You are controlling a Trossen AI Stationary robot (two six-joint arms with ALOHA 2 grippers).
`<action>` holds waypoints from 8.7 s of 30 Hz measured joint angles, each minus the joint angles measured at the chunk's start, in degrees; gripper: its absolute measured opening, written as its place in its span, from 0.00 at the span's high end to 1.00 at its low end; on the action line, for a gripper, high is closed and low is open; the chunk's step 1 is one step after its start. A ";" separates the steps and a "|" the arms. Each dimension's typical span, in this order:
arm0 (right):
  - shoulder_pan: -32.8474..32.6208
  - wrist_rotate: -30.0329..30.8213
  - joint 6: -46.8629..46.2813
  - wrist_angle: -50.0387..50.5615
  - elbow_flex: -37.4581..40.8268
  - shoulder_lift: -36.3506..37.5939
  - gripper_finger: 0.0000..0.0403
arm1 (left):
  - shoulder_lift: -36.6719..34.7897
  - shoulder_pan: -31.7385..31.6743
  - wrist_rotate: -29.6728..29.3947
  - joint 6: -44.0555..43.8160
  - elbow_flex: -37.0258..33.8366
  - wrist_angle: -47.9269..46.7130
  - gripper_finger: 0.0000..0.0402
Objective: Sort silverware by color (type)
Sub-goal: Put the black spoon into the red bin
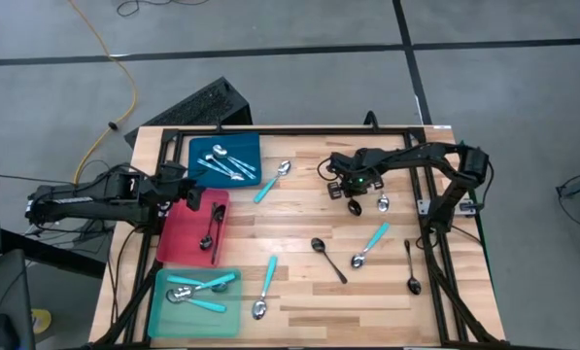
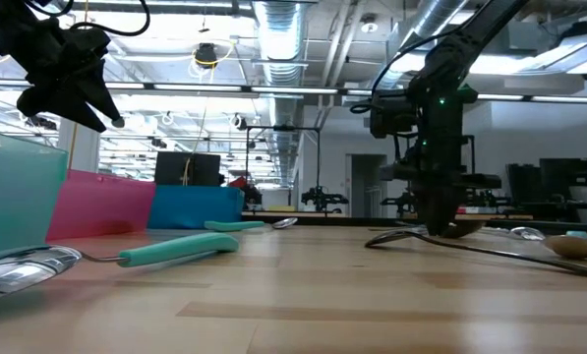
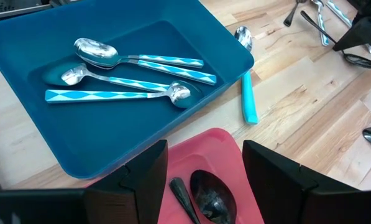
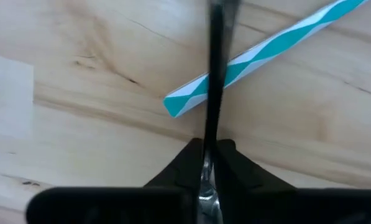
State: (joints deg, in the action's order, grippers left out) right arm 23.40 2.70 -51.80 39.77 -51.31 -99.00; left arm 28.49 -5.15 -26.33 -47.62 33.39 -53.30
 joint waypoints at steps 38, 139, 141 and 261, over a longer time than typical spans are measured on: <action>-2.83 3.02 1.67 -25.50 -2.78 10.42 0.92 | 0.00 0.00 -0.96 0.03 0.00 0.06 0.52; -20.92 -5.02 -7.75 -60.06 -61.33 -46.75 0.91 | 0.00 0.00 -2.47 -0.65 -0.01 0.00 0.52; -20.69 -5.59 -7.75 -59.53 -61.33 -46.75 0.91 | 0.00 0.02 -2.49 -0.65 0.00 0.00 0.52; -21.38 -3.76 23.56 -55.87 -61.33 -46.69 0.55 | 0.00 0.00 -2.54 -0.69 -0.02 -0.44 0.52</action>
State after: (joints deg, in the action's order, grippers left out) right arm 2.02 -1.06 -28.25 -16.10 -112.64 -145.69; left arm 28.49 -5.15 -28.86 -48.31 33.37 -53.74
